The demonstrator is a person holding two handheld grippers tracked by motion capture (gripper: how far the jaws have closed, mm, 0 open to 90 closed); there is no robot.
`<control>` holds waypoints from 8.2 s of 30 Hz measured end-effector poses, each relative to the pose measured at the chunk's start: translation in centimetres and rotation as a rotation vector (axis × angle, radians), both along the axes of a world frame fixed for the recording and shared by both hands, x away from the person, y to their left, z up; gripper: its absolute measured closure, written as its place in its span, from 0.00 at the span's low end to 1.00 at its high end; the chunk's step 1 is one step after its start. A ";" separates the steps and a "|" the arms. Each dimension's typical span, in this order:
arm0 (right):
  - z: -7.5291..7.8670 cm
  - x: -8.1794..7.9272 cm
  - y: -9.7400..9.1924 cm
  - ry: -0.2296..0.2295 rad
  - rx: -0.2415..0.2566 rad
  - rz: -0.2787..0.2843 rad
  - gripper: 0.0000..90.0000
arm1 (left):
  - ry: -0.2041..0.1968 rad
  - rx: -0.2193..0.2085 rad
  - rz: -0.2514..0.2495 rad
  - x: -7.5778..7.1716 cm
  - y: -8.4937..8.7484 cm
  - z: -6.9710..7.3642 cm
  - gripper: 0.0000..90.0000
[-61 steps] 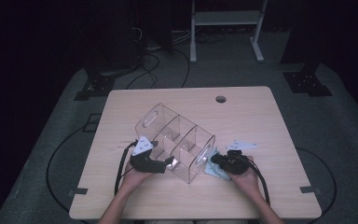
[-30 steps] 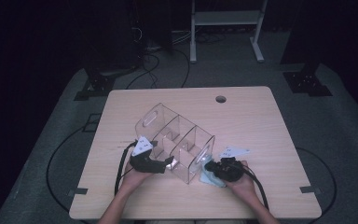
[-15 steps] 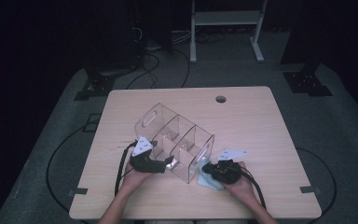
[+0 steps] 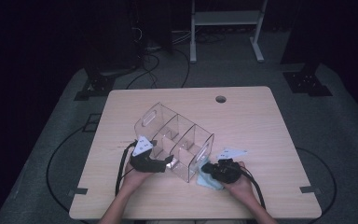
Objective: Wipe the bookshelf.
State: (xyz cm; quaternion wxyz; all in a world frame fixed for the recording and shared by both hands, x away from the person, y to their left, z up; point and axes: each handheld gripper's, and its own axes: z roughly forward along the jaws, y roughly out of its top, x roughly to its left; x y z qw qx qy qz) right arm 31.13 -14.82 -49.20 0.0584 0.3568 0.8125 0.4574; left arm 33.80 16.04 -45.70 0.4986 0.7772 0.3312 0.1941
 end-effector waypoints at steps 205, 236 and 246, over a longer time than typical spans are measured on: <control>6.8 -5.4 2.8 -0.228 0.086 0.079 0.90 | 0.012 0.011 -0.052 -0.1 0.9 0.0 0.06; 8.3 -3.8 1.2 -0.223 0.089 0.052 0.90 | 0.018 0.014 -0.070 -0.2 1.0 0.0 0.07; 8.6 -4.0 1.3 -0.221 0.079 0.059 0.90 | 0.021 0.011 -0.083 -0.2 1.1 0.0 0.07</control>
